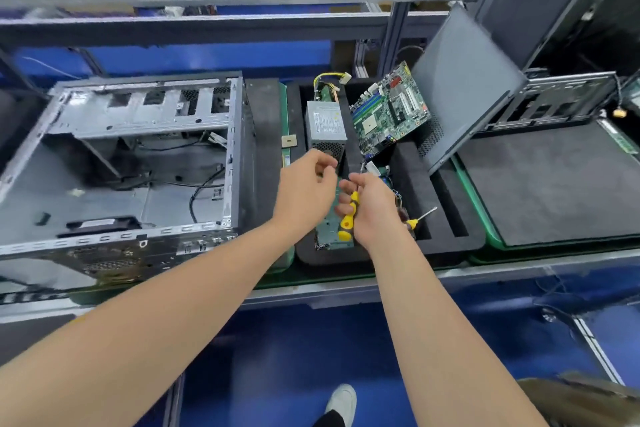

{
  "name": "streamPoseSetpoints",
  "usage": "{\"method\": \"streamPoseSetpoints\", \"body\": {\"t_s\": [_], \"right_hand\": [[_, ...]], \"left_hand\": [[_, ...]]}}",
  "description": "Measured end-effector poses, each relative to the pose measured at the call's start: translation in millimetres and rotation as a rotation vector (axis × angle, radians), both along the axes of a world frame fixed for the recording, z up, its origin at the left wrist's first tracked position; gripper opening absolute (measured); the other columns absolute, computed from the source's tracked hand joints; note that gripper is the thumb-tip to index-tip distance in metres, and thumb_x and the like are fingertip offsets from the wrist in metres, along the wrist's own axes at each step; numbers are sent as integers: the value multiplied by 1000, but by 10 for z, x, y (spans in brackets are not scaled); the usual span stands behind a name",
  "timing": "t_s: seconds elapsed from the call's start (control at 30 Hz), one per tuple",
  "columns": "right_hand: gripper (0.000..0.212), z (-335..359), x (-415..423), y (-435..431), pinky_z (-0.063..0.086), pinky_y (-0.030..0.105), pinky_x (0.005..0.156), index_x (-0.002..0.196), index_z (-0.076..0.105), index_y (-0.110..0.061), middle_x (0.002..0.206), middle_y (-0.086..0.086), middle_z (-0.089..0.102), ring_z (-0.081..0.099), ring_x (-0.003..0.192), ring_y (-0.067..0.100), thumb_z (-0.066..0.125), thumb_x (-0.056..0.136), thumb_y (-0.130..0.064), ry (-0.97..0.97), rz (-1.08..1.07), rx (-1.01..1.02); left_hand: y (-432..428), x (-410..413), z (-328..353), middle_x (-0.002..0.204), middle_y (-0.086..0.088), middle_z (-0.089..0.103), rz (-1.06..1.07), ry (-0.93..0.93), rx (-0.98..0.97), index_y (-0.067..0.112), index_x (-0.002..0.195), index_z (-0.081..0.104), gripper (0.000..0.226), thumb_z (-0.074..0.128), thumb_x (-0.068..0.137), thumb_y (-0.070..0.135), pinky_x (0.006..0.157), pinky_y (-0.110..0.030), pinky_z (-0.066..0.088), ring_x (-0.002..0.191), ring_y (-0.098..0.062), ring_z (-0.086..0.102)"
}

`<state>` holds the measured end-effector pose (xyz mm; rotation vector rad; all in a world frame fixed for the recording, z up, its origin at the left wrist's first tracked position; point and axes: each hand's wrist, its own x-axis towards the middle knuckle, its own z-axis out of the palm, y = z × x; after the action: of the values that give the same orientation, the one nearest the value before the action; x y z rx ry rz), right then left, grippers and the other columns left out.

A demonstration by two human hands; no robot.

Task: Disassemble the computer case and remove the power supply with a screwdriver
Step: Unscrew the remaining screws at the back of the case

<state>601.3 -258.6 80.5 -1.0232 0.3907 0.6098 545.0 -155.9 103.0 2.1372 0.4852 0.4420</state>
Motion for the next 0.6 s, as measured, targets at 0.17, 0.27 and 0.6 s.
{"method": "streamPoseSetpoints", "body": {"t_s": [0.17, 0.27, 0.6], "right_hand": [[5, 411, -328, 468, 33, 21, 36, 113, 47, -13, 60, 0, 52, 41, 44, 10, 50, 109, -14, -180, 105, 163], [10, 558, -650, 771, 37, 21, 39, 119, 54, -18, 60, -1, 56, 44, 46, 10, 48, 112, -23, -253, 186, 192], [23, 651, -2021, 1765, 41, 27, 44, 129, 59, -26, 70, 3, 66, 54, 52, 15, 44, 113, -34, -389, 349, 54]], "left_hand": [[509, -395, 525, 90, 14, 71, 6, -138, 29, 25, 100, 70, 22, 53, 93, 13, 82, -23, 53, 84, -1, 65], [875, -783, 614, 91, 11, 73, 53, -154, 3, 25, 100, 69, 22, 52, 93, 13, 87, -38, 56, 87, -10, 69], [1942, -2328, 456, 82, 2, 73, 91, -200, -108, 21, 101, 68, 21, 51, 98, 9, 52, -28, 56, 59, -16, 70]]}}
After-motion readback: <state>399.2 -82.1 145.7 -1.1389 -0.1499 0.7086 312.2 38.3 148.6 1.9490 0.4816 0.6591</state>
